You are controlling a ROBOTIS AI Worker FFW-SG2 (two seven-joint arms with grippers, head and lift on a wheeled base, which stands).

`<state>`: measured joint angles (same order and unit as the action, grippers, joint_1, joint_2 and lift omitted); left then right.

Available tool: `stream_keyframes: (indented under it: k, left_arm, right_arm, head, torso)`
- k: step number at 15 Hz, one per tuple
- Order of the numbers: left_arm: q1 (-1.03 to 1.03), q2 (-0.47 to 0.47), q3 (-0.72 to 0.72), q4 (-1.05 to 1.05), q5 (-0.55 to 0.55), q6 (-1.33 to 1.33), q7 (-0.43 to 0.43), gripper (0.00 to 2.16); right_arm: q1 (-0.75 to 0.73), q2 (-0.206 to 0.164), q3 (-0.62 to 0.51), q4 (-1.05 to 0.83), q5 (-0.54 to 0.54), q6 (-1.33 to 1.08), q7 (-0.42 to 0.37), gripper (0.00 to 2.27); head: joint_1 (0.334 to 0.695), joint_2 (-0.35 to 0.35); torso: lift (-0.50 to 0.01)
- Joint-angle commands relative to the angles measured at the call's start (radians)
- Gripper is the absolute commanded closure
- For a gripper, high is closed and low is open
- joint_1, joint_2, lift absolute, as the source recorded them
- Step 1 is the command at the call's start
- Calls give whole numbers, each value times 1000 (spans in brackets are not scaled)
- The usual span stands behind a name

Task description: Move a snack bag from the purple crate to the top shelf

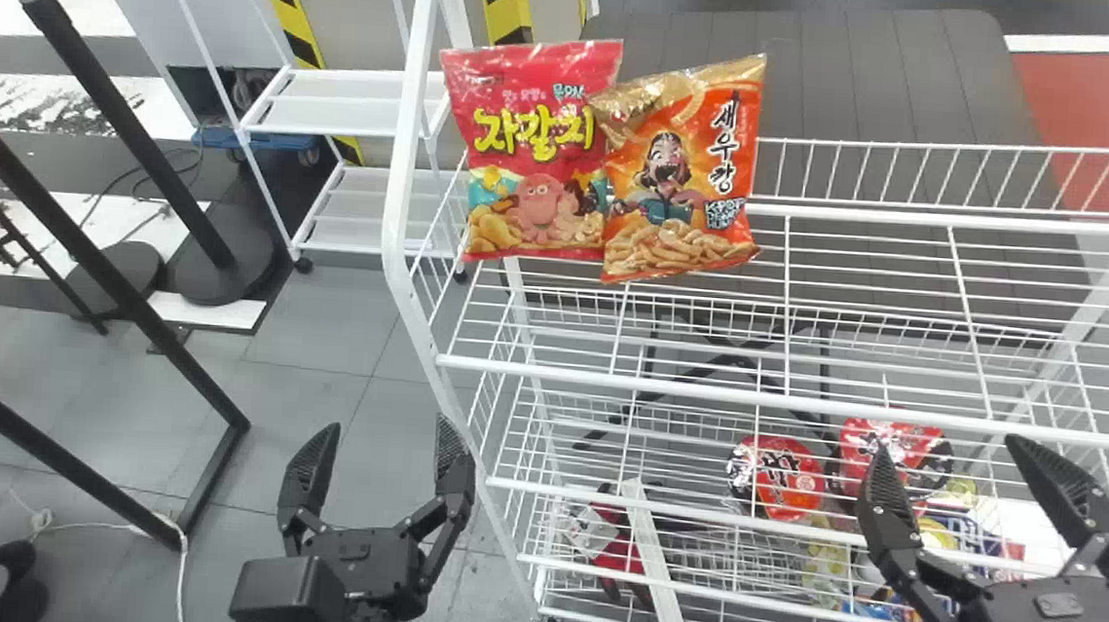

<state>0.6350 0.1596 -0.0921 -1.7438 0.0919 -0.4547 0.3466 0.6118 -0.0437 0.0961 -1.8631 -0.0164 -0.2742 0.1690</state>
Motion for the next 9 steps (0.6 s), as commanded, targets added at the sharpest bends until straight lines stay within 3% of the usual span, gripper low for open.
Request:
stream_keyframes:
  k: [1,9]
  left_arm:
    - [0,0,-3,0,-1,0,0,120]
    - [5,3,-5,-5,-5,3,3,120]
  right_arm:
    - [3,-4,4,-1,1,-12,1,120]
    - [9,-13,-3,-5,7,-12,12,120]
  head:
    - [695,211]
    - [695,213]
  torso:
    - [-24]
    - [-56]
